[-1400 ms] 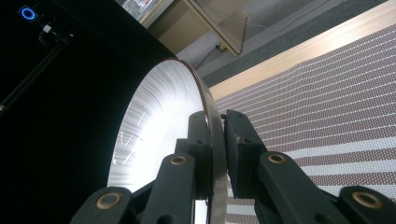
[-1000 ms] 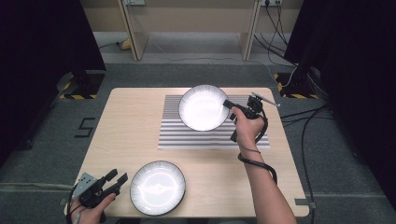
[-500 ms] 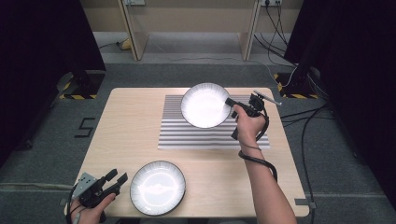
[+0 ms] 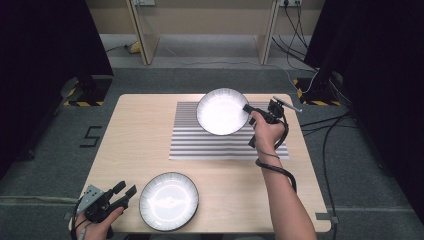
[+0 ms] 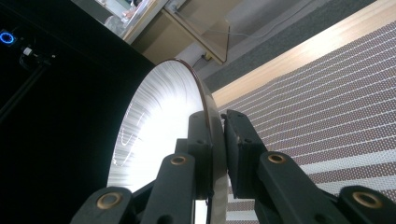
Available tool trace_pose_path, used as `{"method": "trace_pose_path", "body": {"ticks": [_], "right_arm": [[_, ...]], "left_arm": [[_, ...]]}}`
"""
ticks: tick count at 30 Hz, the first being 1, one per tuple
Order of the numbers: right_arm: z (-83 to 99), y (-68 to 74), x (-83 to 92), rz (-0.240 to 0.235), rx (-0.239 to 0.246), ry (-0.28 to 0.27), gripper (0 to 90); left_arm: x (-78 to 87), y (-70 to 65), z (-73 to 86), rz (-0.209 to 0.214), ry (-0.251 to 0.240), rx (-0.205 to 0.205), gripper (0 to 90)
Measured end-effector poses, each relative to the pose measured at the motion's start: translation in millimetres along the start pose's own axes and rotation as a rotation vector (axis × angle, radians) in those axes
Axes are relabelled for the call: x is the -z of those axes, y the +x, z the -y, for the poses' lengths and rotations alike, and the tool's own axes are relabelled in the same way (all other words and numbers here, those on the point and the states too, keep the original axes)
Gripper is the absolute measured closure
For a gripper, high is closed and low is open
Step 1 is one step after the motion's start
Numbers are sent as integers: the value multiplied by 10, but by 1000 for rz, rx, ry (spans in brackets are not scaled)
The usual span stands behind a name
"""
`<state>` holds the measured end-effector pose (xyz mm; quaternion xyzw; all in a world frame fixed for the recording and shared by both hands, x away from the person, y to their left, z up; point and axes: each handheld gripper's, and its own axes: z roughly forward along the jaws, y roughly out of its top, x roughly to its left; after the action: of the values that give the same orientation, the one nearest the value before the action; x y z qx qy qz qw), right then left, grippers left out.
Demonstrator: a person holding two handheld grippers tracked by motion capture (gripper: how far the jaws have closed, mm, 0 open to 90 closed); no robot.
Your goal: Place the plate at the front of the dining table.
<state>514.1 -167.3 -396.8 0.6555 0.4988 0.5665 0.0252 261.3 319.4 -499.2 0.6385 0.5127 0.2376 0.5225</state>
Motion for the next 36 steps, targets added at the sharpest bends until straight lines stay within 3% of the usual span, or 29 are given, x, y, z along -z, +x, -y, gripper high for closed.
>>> {"method": "trace_pose_path", "body": {"ticks": [36], "right_arm": [[-77, -229, -164, 59, -59, -18, 810]], "left_arm": [[-8, 4, 0, 0, -1, 2, 473]]}}
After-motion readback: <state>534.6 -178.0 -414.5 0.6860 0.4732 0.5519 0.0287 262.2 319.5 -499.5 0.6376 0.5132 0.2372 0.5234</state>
